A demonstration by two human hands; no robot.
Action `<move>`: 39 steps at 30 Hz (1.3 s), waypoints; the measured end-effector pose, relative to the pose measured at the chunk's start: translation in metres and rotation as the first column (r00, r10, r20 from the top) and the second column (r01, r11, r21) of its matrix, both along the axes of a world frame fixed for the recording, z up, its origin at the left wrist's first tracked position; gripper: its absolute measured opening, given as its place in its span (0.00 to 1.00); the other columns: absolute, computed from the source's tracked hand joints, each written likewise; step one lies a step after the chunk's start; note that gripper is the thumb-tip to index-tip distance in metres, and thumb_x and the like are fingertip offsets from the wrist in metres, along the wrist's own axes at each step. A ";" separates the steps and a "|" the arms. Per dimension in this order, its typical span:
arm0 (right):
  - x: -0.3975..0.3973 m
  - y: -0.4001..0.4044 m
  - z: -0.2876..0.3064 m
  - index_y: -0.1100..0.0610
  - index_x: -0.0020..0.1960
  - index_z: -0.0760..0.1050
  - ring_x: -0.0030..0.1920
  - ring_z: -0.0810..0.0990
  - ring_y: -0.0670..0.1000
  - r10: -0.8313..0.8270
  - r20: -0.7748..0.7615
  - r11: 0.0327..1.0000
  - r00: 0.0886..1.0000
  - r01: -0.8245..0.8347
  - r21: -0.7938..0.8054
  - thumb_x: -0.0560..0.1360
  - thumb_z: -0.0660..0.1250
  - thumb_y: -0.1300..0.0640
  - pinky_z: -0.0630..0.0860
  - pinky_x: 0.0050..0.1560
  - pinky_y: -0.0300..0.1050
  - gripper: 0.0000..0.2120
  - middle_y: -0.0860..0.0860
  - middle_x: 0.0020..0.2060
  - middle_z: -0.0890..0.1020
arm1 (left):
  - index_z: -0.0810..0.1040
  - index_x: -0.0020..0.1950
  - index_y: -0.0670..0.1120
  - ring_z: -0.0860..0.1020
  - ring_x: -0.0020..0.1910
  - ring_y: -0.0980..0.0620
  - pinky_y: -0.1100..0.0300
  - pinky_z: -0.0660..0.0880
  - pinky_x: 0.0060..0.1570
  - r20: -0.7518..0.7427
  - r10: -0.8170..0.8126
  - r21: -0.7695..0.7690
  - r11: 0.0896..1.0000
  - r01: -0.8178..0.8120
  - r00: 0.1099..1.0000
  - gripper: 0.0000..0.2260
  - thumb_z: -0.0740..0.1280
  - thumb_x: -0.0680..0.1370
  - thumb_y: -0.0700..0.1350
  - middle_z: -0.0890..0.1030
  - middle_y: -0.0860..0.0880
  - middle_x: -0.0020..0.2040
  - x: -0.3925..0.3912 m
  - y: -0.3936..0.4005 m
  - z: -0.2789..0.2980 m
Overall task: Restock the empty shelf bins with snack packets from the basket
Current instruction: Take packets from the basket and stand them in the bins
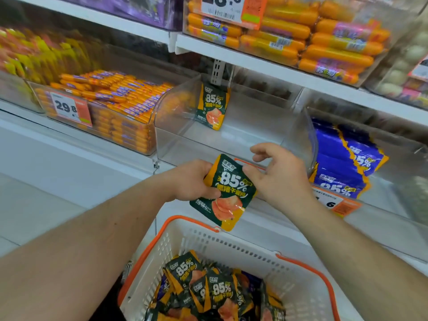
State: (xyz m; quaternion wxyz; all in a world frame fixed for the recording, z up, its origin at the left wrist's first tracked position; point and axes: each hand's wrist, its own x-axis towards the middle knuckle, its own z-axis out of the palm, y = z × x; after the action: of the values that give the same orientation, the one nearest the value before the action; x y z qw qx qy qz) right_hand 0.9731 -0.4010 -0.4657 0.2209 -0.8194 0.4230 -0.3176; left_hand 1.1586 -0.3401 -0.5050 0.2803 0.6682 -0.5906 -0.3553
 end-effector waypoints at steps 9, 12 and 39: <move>0.023 -0.014 0.020 0.58 0.42 0.77 0.20 0.66 0.46 -0.015 0.253 0.774 0.967 -0.149 0.616 0.76 0.69 0.63 0.58 0.24 0.37 0.05 0.48 0.21 0.72 | 0.80 0.56 0.44 0.83 0.46 0.51 0.52 0.79 0.51 -0.455 0.177 -0.199 0.935 -0.294 0.873 0.09 0.70 0.77 0.37 0.86 0.47 0.47 0.005 -0.003 0.024; 0.040 -0.044 0.031 0.57 0.39 0.72 0.20 0.64 0.46 -0.076 0.298 0.731 0.951 -0.150 0.665 0.77 0.69 0.61 0.59 0.22 0.37 0.09 0.50 0.21 0.70 | 0.77 0.54 0.50 0.79 0.43 0.54 0.59 0.73 0.46 -0.176 0.491 -0.399 0.756 -0.518 0.853 0.08 0.70 0.77 0.50 0.82 0.55 0.42 0.015 -0.010 0.030; 0.193 -0.224 -0.040 0.57 0.39 0.77 0.44 0.85 0.56 -0.279 0.135 0.836 0.951 0.171 0.522 0.60 0.81 0.49 0.83 0.50 0.55 0.18 0.57 0.43 0.85 | 0.60 0.76 0.53 0.41 0.78 0.46 0.43 0.39 0.73 0.232 0.800 -0.469 0.591 -0.656 0.554 0.28 0.62 0.77 0.54 0.43 0.52 0.80 0.038 -0.053 0.005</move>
State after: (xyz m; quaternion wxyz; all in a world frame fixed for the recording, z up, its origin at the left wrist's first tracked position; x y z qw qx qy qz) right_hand 1.1657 -0.6252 -0.5053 0.4304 -0.6401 0.5598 -0.3027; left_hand 1.1962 -0.3934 -0.4996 0.3763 0.8563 -0.3498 0.0525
